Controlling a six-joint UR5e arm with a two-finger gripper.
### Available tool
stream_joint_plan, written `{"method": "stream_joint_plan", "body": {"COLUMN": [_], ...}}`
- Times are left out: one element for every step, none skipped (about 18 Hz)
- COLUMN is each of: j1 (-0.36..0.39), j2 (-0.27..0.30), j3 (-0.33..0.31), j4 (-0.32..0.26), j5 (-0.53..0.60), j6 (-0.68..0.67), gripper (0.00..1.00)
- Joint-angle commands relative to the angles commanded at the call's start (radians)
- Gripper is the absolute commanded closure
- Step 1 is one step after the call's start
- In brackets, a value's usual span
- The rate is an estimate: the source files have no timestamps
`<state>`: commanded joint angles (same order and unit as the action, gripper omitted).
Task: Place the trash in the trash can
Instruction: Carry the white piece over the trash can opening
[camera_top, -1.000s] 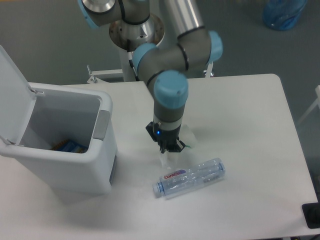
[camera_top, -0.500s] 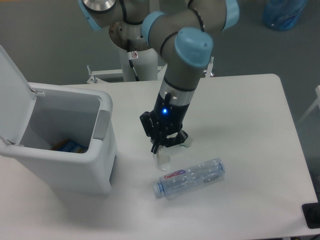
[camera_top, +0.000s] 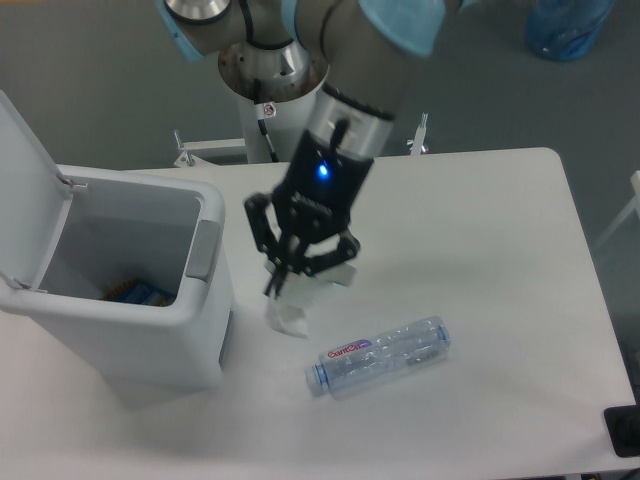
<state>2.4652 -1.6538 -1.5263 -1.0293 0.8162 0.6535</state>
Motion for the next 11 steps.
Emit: {"method": "stream_joint_plan", "body": {"j1": [-0.002,-0.005,-0.012,-0.017,-0.035,-0.055,-0.074,-0.090,-0.106,-0.123,-0.127], "j2": [0.012,0.017,0.020,0.025,0.023,0.023,0.025,0.025,0.025,0.029,0.034], "j3": [-0.002,-0.002,-0.003,-0.009,-0.011,-0.027,-0.041,-0.052,-0.075,-0.104,-0.119], "j4": [0.002,0.002,0.002,0.002,0.002,0.005,0.009,0.008,0.011,0.020,0.024], "j5": [-0.014,-0.037,-0.058,-0.069,-0.069,-0.065,-0.063,-0.058,-0.055,-0.051,-0.051], "j6": [0.000,-0.002,-0.014,-0.024,-0.037,-0.046,-0.049,-0.051,-0.054,-0.052,-0.051], "gripper": [1.00,1.00,1.00,1.00,1.00,1.00,1.00,1.00,1.00,1.00,1.00]}}
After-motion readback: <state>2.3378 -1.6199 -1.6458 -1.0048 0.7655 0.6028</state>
